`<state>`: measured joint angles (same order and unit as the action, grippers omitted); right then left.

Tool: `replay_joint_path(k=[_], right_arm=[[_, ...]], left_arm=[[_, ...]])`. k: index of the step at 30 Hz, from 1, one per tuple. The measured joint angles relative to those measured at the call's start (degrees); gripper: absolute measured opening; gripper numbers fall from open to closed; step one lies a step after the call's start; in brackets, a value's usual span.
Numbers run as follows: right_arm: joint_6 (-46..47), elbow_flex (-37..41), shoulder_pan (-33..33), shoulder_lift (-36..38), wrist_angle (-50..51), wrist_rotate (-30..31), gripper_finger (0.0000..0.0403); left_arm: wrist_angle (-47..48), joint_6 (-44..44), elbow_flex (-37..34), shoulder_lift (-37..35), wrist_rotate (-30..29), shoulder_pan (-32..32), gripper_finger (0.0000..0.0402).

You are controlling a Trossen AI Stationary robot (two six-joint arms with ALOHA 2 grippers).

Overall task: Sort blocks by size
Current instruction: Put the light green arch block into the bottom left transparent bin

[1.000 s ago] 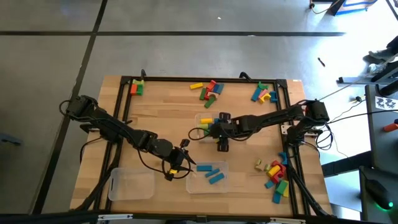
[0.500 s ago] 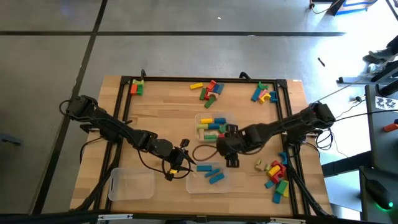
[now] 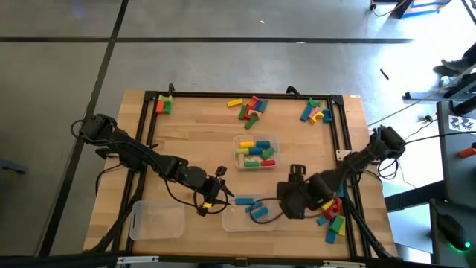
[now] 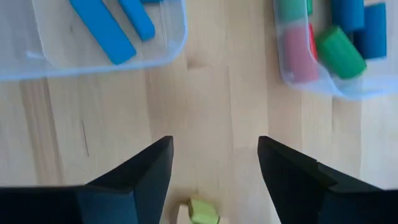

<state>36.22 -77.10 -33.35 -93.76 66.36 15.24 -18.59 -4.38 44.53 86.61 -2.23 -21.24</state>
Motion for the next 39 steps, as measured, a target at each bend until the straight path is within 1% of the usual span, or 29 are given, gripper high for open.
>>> replay_joint_path(k=[9,17,22,26,32,35,39], right_arm=[[14.2,0.0,-7.2,0.0,8.6,4.6,0.0237],[24.2,0.3,-11.3,0.3,16.3,5.1,0.0237],[31.0,6.2,-13.3,4.5,16.7,3.4,0.0237],[37.4,13.5,-15.2,9.7,14.1,0.7,0.0237],[44.9,23.5,-17.1,16.9,4.5,-4.1,0.0237],[46.3,26.6,-17.3,18.5,-0.1,-6.2,0.0237],[46.4,29.2,-17.3,18.5,-5.8,-8.1,0.0237]], left_arm=[[0.0,0.1,0.0,0.0,0.0,0.0,0.0135],[0.0,0.1,0.0,0.0,0.0,0.0,0.0135],[0.0,0.1,0.0,0.0,0.0,0.0,0.0135],[0.0,0.1,-0.1,0.0,0.0,0.0,0.0135],[-0.1,-0.1,-0.1,0.0,0.0,0.0,0.0135],[-0.2,-0.1,-0.1,0.0,0.0,0.0,0.0135],[-0.3,-0.1,-0.1,0.0,0.0,0.0,0.0135]])
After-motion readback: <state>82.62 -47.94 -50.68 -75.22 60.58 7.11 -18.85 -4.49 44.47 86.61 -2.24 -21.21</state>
